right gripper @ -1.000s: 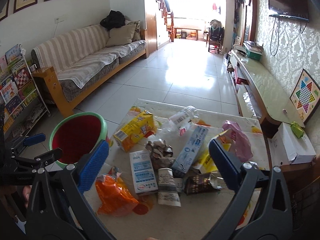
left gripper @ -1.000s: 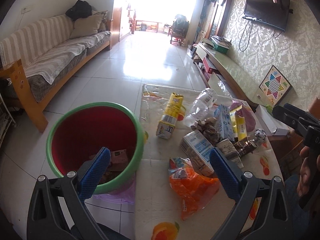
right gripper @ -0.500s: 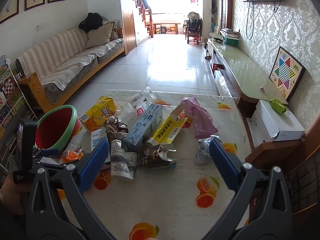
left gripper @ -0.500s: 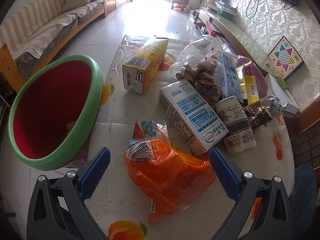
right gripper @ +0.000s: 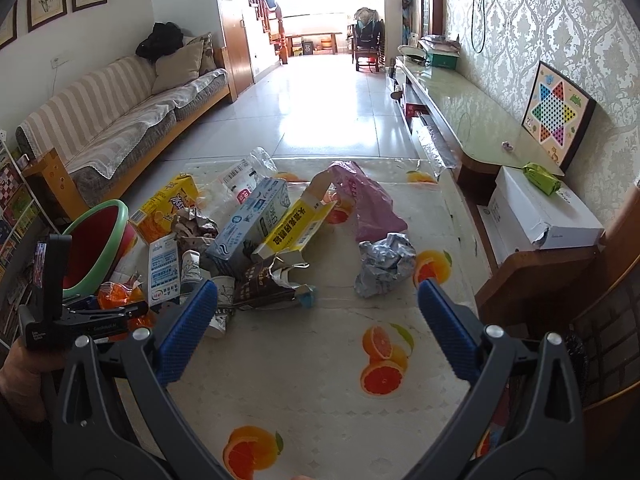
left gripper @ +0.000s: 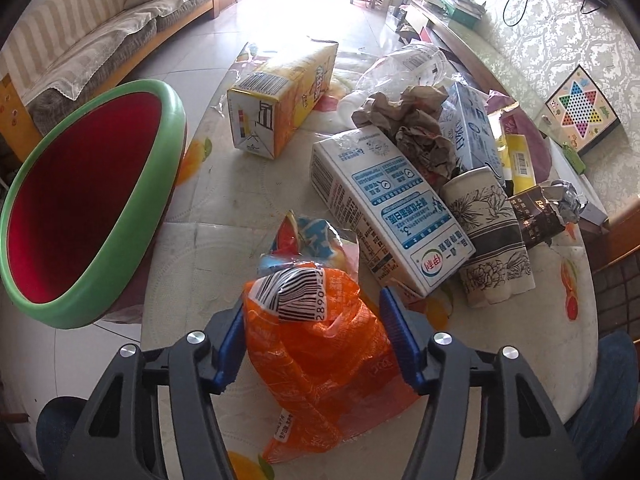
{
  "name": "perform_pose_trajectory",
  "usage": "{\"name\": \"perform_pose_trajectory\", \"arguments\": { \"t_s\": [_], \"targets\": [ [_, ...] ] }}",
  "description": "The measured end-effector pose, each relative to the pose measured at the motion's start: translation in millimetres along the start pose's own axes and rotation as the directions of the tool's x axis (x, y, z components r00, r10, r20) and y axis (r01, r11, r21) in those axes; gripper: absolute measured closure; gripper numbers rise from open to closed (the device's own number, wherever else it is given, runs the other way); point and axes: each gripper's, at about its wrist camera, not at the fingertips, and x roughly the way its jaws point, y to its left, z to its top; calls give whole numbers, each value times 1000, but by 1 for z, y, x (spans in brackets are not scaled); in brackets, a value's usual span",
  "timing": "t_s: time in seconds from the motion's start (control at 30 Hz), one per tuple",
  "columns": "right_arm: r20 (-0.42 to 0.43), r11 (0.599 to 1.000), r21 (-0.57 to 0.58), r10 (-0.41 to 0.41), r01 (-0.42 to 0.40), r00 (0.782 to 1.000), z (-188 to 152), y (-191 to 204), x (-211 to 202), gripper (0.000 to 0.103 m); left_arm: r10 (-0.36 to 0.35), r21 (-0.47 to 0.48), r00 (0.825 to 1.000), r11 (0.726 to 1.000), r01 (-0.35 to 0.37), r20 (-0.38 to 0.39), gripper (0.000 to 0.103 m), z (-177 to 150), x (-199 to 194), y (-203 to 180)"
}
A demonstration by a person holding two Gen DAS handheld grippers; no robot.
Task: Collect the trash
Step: 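Grasp the orange plastic bag on the table with the left tool, then drop the orange bag into the bucket with left tool while right grasps a small wrapper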
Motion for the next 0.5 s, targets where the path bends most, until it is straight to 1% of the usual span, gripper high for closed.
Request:
{"name": "perform_pose_trajectory", "arguments": {
  "t_s": [0.1,0.17,0.3,0.37,0.4,0.5],
  "targets": [
    [-16,1000,1,9,-9,1000,-1,1,10,5,10,27,1000,1000,-11,22,52,0,-10,-3],
    [-30,1000,-5,22,-23,999,-1,4,21,5,9,44,999,999,-11,40,53,0,-19,-4],
    [-68,998,-8,60,-61,996,2,14,51,5,13,59,997,998,-18,82,54,1,-41,-4],
    [-96,998,-11,56,-58,994,5,17,69,5,5,54,995,998,-11,99,53,1,-51,-1],
    [-96,998,-11,56,-58,994,5,17,69,5,0,50,994,999,-5,109,53,2,-56,1],
    [-121,998,-8,59,-60,991,10,19,91,5,-7,53,991,999,0,132,53,0,-70,4]
  ]
}}
